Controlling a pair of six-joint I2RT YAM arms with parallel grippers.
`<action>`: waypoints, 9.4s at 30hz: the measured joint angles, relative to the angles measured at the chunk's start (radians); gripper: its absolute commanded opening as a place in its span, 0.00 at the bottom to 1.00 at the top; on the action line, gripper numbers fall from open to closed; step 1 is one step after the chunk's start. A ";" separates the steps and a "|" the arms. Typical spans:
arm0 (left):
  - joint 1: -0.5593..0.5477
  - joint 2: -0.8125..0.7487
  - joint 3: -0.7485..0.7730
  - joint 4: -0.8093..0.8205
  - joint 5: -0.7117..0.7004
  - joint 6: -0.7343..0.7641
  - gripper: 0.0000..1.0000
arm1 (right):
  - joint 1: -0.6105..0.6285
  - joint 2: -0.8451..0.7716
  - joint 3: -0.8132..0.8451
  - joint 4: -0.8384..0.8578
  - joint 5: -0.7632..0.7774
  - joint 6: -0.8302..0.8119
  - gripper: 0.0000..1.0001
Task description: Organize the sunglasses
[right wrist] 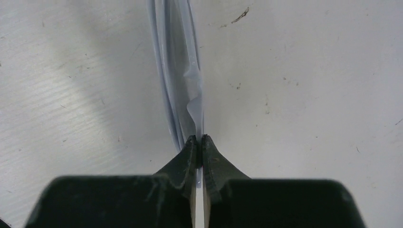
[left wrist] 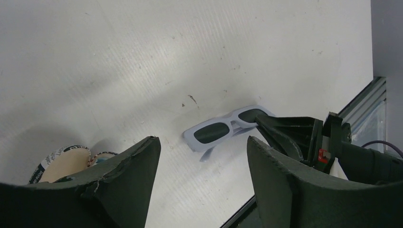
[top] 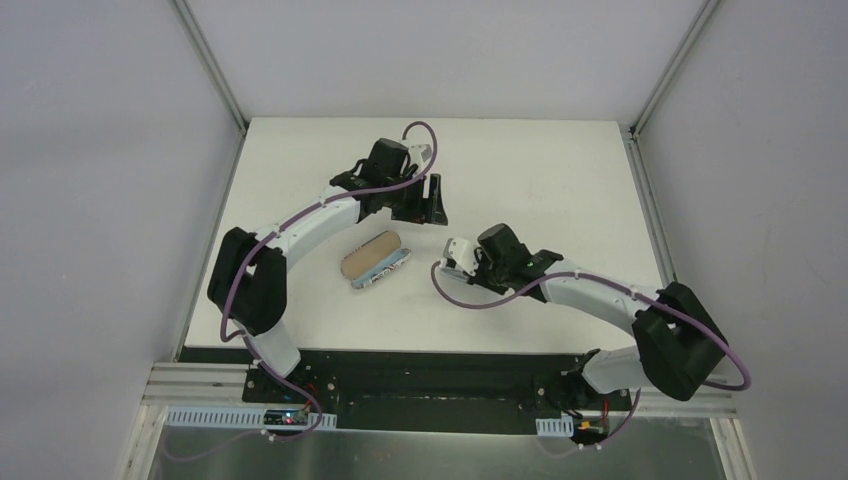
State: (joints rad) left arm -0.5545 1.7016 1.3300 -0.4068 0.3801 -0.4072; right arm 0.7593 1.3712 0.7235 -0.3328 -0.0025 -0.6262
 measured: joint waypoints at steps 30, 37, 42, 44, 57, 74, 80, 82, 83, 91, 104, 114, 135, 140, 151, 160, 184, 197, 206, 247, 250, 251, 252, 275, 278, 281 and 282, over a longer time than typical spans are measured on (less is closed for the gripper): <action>0.041 -0.106 -0.198 0.148 0.556 -0.263 0.80 | 0.033 -0.556 0.061 -0.122 -0.145 -0.494 0.00; 0.023 -0.221 -0.254 0.246 0.652 -0.317 0.79 | 0.035 -0.706 -0.119 -0.001 -0.163 -0.649 0.00; 0.011 -0.231 -0.254 0.285 0.651 -0.335 0.74 | 0.035 -0.678 -0.119 0.001 -0.164 -0.686 0.00; 0.006 -0.228 -0.246 0.269 0.639 -0.327 0.73 | 0.037 -0.677 -0.119 0.001 -0.167 -0.697 0.00; -0.119 -0.146 -0.069 0.017 0.499 -0.122 0.69 | 0.038 -0.665 -0.115 -0.016 -0.200 -0.757 0.00; -0.119 -0.120 -0.040 -0.154 0.470 0.009 0.66 | 0.044 -0.693 -0.114 -0.030 -0.220 -0.798 0.00; -0.119 -0.120 -0.040 -0.155 0.508 0.017 0.63 | 0.045 -0.678 -0.114 -0.030 -0.220 -0.798 0.00; -0.120 -0.120 -0.040 -0.155 0.510 0.023 0.62 | 0.045 -0.674 -0.114 -0.031 -0.220 -0.797 0.00; -0.121 -0.120 -0.040 -0.155 0.510 0.026 0.62 | 0.046 -0.672 -0.114 -0.031 -0.220 -0.797 0.00; -0.143 -0.115 -0.034 -0.191 0.493 0.054 0.64 | 0.050 -0.668 -0.106 -0.032 -0.220 -0.797 0.00; -0.146 -0.093 -0.010 -0.217 0.485 0.073 0.54 | 0.056 -0.655 -0.105 -0.034 -0.219 -0.792 0.00; -0.147 -0.091 -0.010 -0.227 0.486 0.097 0.49 | 0.063 -0.624 -0.079 -0.046 -0.219 -0.772 0.00; -0.089 -0.104 -0.025 -0.269 0.385 0.138 0.21 | 0.070 -0.537 0.122 -0.241 -0.215 -0.650 0.73; -0.012 -0.182 -0.070 -0.292 0.290 0.180 0.21 | 0.070 -0.536 0.161 -0.282 -0.215 -0.566 0.73; 0.071 -0.414 -0.138 -0.415 0.052 0.303 0.23 | 0.038 -0.409 0.145 -0.340 -0.335 -0.374 0.61; 0.087 -0.454 -0.176 -0.473 -0.048 0.392 0.21 | 0.024 -0.263 0.153 -0.344 -0.469 -0.304 0.59; 0.164 -0.223 -0.189 -0.475 -0.060 0.456 0.18 | 0.024 -0.254 0.106 -0.338 -0.613 -0.227 0.59; 0.164 -0.218 -0.250 -0.443 -0.060 0.486 0.18 | 0.024 -0.266 0.095 -0.341 -0.616 -0.226 0.59; 0.163 -0.209 -0.259 -0.426 -0.010 0.507 0.18 | 0.024 -0.276 0.070 -0.342 -0.616 -0.224 0.59; -0.010 -0.164 -0.352 -0.259 -0.212 0.535 0.38 | 0.024 -0.238 0.063 -0.235 -0.640 -0.151 0.60; -0.028 -0.159 -0.352 -0.258 -0.234 0.524 0.43 | 0.023 -0.217 0.064 -0.189 -0.642 -0.109 0.60; -0.031 -0.156 -0.352 -0.258 -0.242 0.521 0.44 | 0.021 -0.204 0.073 -0.191 -0.643 -0.106 0.59; -0.036 -0.153 -0.352 -0.259 -0.250 0.517 0.45 | 0.017 -0.187 0.088 -0.198 -0.649 -0.110 0.59; -0.042 -0.195 -0.364 -0.227 -0.278 0.467 0.50 | 0.055 0.158 0.315 -0.119 -0.607 -0.703 0.24; -0.042 -0.195 -0.364 -0.227 -0.278 0.459 0.50 | 0.099 0.166 0.243 -0.012 -0.561 -0.733 0.24; -0.042 -0.194 -0.364 -0.227 -0.278 0.453 0.50 | 0.127 0.180 0.172 0.089 -0.515 -0.746 0.27; -0.042 -0.192 -0.364 -0.227 -0.278 0.451 0.50 | 0.132 0.191 0.156 0.117 -0.501 -0.747 0.28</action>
State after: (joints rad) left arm -0.5968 1.5101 0.9661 -0.6338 0.1024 0.0441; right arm 0.8913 1.5620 0.8799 -0.2157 -0.5034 -1.3731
